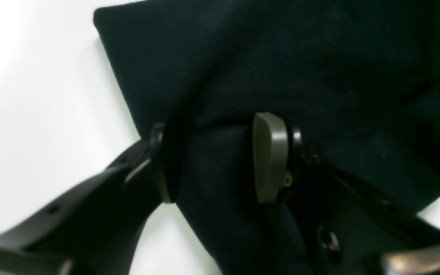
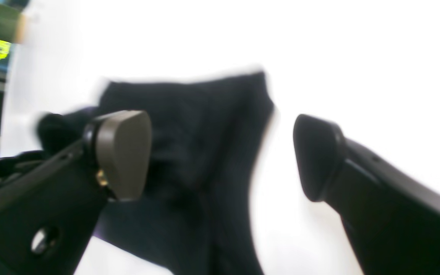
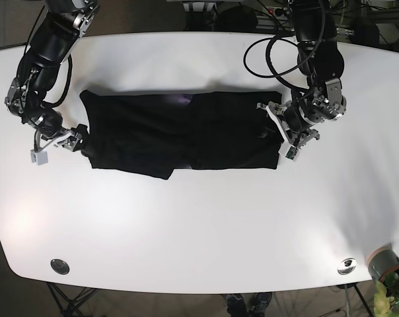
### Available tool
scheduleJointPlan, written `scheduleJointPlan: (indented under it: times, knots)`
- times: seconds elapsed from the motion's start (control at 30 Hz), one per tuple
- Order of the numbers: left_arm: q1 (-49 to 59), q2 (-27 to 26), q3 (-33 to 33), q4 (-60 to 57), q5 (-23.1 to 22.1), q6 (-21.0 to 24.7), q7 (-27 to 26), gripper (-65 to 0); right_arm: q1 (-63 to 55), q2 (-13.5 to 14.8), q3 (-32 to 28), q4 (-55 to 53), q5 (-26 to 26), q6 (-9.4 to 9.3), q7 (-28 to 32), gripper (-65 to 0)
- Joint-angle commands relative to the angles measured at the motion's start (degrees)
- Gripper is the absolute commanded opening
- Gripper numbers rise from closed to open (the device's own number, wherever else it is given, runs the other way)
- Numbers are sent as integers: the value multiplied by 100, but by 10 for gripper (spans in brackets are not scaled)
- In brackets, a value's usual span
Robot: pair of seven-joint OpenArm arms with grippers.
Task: Fold the T-shirt properly
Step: 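Grasp both ends of the black shirt strip with both grippers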
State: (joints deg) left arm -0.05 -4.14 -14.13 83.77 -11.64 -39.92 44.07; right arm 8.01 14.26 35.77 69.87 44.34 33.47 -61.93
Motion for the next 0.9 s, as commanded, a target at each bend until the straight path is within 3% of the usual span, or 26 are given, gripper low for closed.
scheduleJointPlan:
  times: [0.0, 0.17, 0.4, 0.67, 0.87]
  knots:
    - [-43, -12, -7, 6, 52, -8, 98, -382, 21, 73, -3, 77, 186, 68, 140, -97]
    - [-43, -118, 20, -12, 61, -8, 98, -382, -129, 11, -12, 68, 186, 68, 149, -97]
    - [-43, -135, 20, -12, 61, -8, 98, -382, -313, -314, -47, 77, 169, 68, 132, -97]
    - [-25, -135, 20, -21, 78, -8, 98, -382, -410, -710, -671, 341, 169, 50, 123, -97]
    - [-17, -126, 20, -21, 78, -8, 98, -382, -392, -859, -856, 341, 169, -345, 149, -100]
